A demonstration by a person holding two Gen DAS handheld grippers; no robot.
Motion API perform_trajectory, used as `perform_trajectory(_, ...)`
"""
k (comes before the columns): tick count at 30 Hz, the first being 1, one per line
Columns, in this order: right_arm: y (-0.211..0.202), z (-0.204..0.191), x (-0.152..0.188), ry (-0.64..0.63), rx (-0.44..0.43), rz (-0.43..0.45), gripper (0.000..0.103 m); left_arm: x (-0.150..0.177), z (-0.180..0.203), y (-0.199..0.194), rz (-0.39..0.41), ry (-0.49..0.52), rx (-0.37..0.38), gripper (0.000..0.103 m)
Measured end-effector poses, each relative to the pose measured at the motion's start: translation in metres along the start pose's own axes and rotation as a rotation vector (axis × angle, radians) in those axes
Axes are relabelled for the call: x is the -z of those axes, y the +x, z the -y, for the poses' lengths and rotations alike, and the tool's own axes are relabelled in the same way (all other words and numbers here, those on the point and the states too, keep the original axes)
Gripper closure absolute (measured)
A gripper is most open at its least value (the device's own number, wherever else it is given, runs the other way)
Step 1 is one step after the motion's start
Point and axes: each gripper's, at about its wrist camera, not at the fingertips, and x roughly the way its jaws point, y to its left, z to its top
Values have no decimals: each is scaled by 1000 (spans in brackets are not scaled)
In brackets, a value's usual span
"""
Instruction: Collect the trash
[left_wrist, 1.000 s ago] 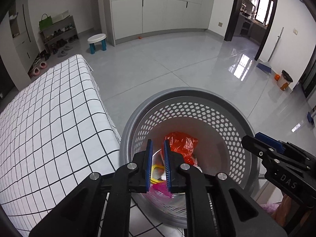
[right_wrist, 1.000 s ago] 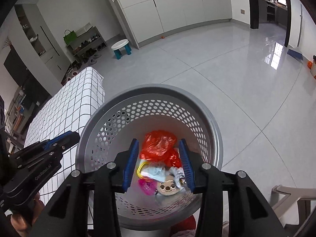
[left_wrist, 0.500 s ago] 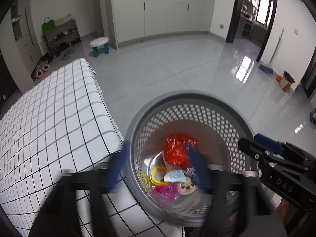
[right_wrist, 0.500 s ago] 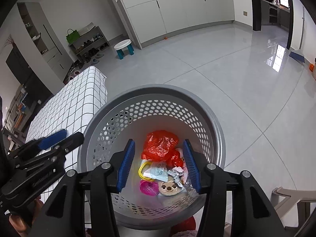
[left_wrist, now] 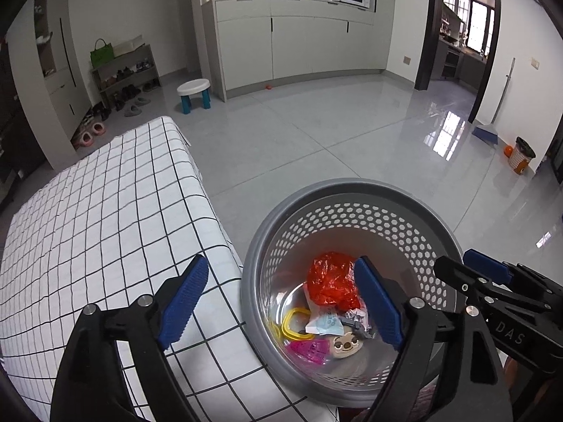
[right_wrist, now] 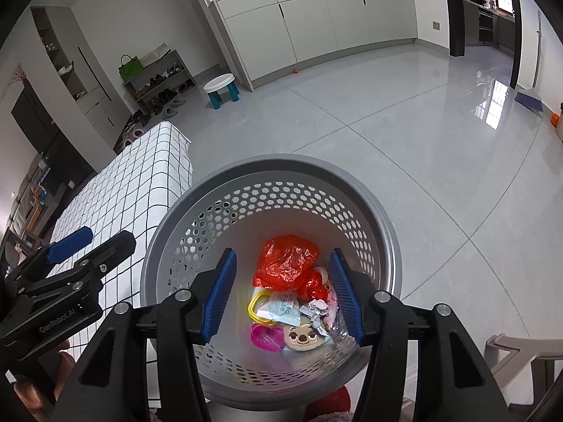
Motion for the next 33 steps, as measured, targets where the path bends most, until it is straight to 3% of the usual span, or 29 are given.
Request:
perform_trajectory(10, -2, -1, 0, 9, -1, 10, 40, -3, -4, -6, 22, -1, -21, 7)
perform_trajectory(33, 0, -2, 0, 0, 9, 9, 34, -4, -8, -6, 13, -9, -43, 6)
